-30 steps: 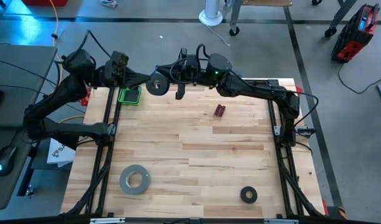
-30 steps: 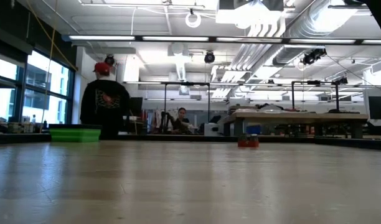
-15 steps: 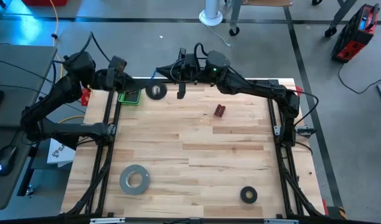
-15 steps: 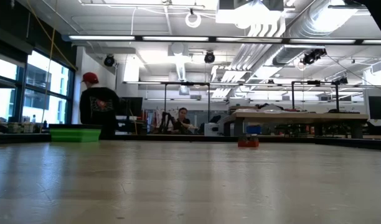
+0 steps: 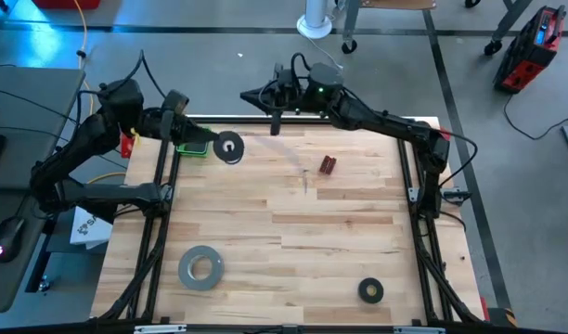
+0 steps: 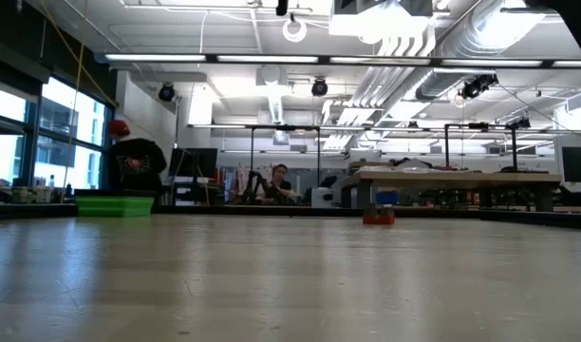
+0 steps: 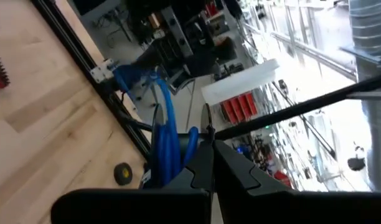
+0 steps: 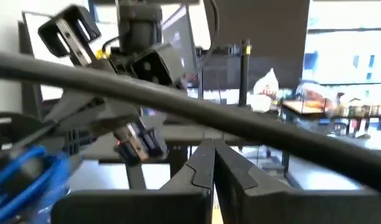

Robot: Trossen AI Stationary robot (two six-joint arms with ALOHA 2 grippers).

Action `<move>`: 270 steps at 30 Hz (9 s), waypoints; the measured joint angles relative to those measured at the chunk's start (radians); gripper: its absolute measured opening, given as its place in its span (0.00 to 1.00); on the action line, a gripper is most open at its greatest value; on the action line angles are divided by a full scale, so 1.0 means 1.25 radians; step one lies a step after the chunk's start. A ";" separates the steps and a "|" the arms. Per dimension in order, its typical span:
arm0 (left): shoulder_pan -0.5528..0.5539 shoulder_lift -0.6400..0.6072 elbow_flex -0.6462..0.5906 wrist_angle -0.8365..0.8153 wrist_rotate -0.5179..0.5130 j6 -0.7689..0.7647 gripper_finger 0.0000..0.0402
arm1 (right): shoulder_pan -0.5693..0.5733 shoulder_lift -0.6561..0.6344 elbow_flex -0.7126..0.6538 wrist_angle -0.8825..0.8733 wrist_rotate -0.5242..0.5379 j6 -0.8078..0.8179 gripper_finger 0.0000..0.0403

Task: Coil cords
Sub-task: Coil the blue wire onto the spool

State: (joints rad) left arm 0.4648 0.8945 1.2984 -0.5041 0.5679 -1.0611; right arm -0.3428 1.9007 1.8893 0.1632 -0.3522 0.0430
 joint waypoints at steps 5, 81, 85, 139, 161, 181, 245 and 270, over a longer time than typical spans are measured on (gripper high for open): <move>0.049 -0.004 0.000 -0.002 0.007 0.071 0.00 | -0.033 -0.056 0.000 -0.060 -0.043 -0.004 0.00; 0.082 0.223 0.323 -0.062 -0.023 0.606 0.00 | -0.008 -0.227 -0.417 -0.095 -0.062 0.116 0.47; 0.082 0.223 0.323 -0.067 -0.023 0.605 0.00 | -0.008 -0.230 -0.417 -0.108 -0.102 0.114 0.47; 0.083 0.233 0.323 -0.059 -0.021 0.621 0.00 | 0.004 -0.242 -0.417 -0.134 0.106 -0.013 0.44; 0.083 0.235 0.323 -0.058 -0.070 0.578 0.00 | 0.031 -0.243 -0.417 -0.068 0.058 0.037 0.02; 0.071 0.313 0.322 0.105 0.024 0.211 0.00 | 0.178 -0.190 -0.417 0.256 0.194 0.070 0.00; 0.188 0.197 0.322 -0.320 -0.031 0.508 0.00 | 0.045 -0.385 -0.251 -0.156 0.143 -0.125 0.00; 0.188 0.197 0.322 -0.151 -0.098 0.557 0.00 | 0.027 -0.433 -0.251 -0.398 0.102 -0.104 0.00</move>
State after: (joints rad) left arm 0.7002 1.1404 1.7012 -0.6927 0.4450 -0.3643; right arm -0.3092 1.3594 1.5749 -0.3338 -0.2246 -0.0872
